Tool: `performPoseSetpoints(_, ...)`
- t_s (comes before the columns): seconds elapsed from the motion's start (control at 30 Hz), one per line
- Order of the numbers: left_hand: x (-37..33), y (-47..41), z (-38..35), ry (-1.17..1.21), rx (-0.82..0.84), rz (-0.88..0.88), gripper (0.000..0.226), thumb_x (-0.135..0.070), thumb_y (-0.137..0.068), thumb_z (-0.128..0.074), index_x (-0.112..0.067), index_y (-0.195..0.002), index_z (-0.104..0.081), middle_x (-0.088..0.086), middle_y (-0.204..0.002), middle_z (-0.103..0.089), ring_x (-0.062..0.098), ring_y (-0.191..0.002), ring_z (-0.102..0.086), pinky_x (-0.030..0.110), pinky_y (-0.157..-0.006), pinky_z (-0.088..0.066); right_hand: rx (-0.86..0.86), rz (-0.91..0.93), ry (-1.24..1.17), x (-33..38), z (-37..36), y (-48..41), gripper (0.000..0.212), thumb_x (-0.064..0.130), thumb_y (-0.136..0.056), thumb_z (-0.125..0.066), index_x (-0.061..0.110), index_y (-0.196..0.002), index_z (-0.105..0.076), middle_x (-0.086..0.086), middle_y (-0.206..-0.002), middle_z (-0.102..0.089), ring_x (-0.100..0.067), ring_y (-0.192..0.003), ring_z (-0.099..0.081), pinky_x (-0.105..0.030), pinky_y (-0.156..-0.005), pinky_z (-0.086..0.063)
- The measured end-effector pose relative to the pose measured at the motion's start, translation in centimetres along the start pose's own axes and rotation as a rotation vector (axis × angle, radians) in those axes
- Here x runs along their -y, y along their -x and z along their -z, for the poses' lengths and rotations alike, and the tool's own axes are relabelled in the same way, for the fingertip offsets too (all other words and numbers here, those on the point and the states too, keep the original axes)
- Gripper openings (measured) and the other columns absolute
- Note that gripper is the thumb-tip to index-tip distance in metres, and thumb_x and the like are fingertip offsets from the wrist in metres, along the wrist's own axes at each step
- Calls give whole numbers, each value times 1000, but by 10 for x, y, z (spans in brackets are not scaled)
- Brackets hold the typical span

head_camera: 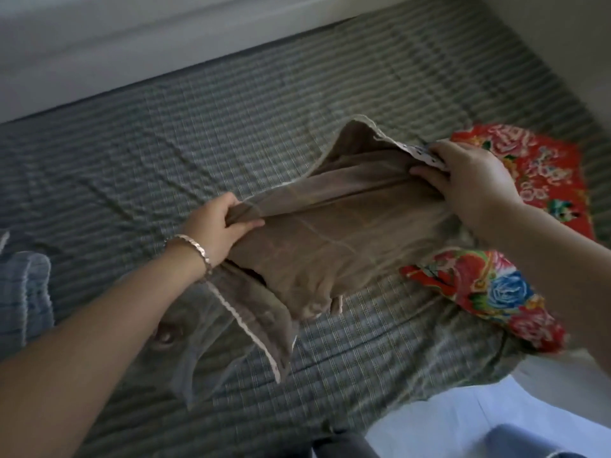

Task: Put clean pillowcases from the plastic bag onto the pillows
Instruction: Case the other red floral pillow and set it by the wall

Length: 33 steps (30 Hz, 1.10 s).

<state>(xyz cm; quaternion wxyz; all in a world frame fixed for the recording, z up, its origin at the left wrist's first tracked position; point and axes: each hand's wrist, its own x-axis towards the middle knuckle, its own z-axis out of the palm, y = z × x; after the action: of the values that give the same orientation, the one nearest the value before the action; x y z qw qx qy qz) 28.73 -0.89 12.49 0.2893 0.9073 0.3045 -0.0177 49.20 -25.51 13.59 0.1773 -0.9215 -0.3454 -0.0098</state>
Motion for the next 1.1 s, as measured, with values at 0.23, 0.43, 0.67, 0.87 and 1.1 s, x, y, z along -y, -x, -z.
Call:
performPoseSetpoints(0.23, -17, 19, -25, 563, 176, 416, 36, -43, -80, -63, -8, -89, -68, 9, -93, -70, 25, -90, -66, 36, -88, -51, 1, -340, -98, 13, -23, 7, 42, 25, -88, -56, 10, -127, -50, -15, -127, -48, -34, -120, -41, -41, -99, -34)
performPoseSetpoints(0.43, -80, 26, -34, 1609, 284, 909, 16, -13, -95, -45, 1, -90, -51, 15, -79, -59, 20, -55, -61, 24, -43, -52, 582, -466, -814, 101, -34, 93, 58, 50, -65, -77, 32, -109, -43, 19, -98, -56, 9, -87, -52, -5, -74, -40)
performPoseSetpoints(0.67, -106, 10, -17, 1721, 121, 741, 17, -11, -91, -54, -1, -78, -50, 15, -80, -57, 23, -68, -60, 27, -50, -55, 340, -779, -723, 110, -78, 112, 28, 14, -91, -44, 13, -63, -46, 1, -59, -48, -17, -58, -46, -22, -49, -35)
performPoseSetpoints(0.87, -56, -17, -9, 1148, -15, 411, 9, -18, -92, -53, -23, -100, -56, -5, -102, -57, 11, -101, -55, 34, -77, -49, 666, -1239, -1619, 105, -45, 95, 32, 32, -88, -50, 4, -82, -65, -14, -74, -64, -26, -69, -63, -32, -74, -50)
performPoseSetpoints(1.1, -27, 81, -67, 632, 441, -9, 77, -62, -55, -74, -26, -118, -51, 0, -122, -55, 10, -110, -55, 31, -94, -47, 628, -953, -1570, 123, -39, 95, 36, -4, -71, -67, -8, -105, -58, -22, -81, -64, -27, -64, -65, -32, -61, -56)
